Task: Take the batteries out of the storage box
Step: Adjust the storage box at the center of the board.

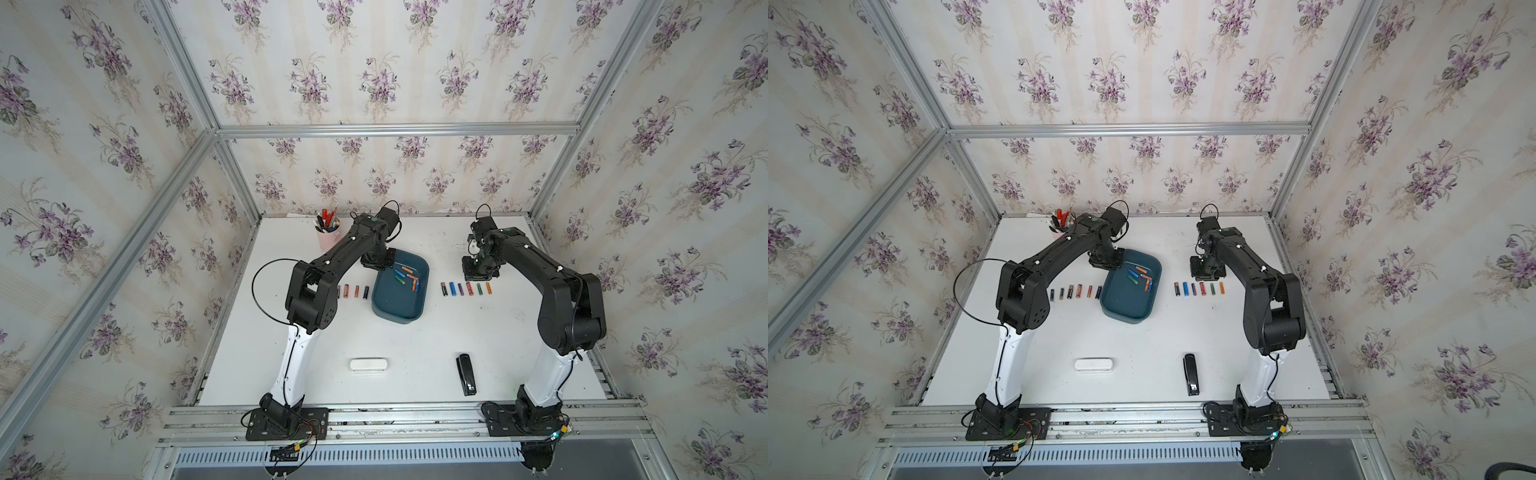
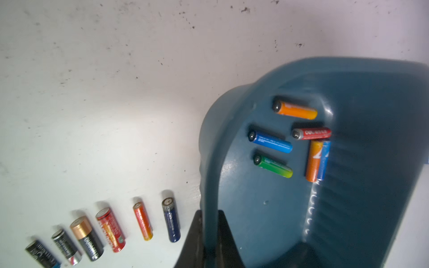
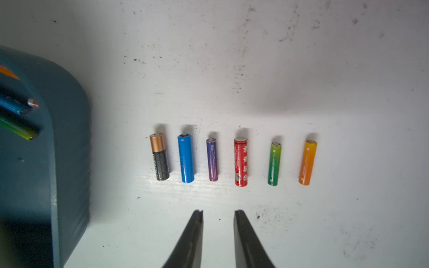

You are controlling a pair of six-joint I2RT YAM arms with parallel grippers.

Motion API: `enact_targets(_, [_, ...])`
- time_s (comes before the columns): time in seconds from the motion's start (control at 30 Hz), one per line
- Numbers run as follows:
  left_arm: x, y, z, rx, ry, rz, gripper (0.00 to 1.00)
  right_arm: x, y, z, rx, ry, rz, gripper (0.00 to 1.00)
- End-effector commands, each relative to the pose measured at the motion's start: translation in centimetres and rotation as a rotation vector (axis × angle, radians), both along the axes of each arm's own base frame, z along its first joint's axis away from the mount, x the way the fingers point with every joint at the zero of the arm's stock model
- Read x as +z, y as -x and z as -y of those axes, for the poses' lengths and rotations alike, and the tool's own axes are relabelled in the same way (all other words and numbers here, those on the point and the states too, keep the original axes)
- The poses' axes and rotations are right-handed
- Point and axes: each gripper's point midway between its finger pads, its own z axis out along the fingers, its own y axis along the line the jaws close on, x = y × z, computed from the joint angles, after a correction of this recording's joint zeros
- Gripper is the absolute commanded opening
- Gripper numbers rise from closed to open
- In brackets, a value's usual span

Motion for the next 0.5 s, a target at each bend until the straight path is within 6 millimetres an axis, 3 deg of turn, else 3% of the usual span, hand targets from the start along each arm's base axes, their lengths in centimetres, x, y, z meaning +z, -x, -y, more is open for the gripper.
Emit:
enact_targets(0.0, [1.4, 1.2, -1.2, -0.001, -0.075, -0.029, 0.04, 0.4, -0.6, -0.3, 0.013, -0.019, 0.033, 0.29])
enact_targets(0.27, [2.1, 3.1, -2.2, -0.003, -0.148, -0.111, 0.05, 0.6, -1.3, -0.8, 0.018, -0.043, 0.050, 0.29])
enact_targets(0.47, [3.1, 3.6, -2.7, -0.008, -0.184, -0.094, 0.05, 0.2, -1.3, -1.2, 0.013, -0.068, 0.050, 0.29])
